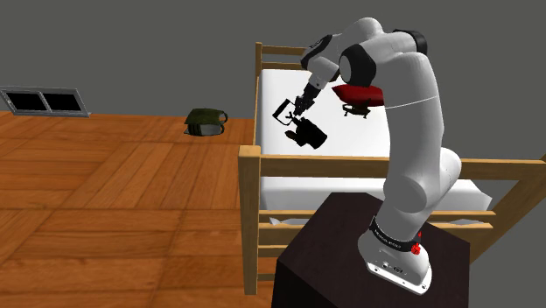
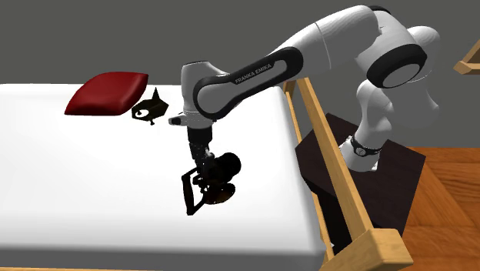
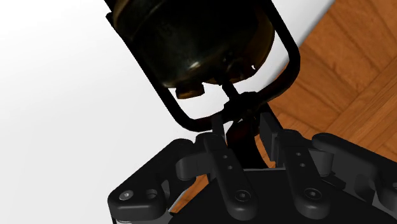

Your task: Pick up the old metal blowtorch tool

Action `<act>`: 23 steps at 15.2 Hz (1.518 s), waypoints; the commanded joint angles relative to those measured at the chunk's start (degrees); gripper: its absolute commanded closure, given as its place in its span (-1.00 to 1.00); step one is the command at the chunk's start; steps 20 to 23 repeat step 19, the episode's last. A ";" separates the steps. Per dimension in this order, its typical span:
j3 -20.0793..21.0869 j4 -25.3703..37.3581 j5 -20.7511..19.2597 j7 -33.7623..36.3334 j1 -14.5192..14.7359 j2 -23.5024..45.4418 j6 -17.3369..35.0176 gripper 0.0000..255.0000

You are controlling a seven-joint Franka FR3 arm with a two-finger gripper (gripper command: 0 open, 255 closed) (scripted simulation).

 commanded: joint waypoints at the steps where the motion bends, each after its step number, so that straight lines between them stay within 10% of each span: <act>1: -0.02 0.00 -0.03 0.00 -0.02 0.03 -0.01 1.00; 23: -1.91 4.86 -4.13 5.39 0.52 -4.31 -7.31 1.00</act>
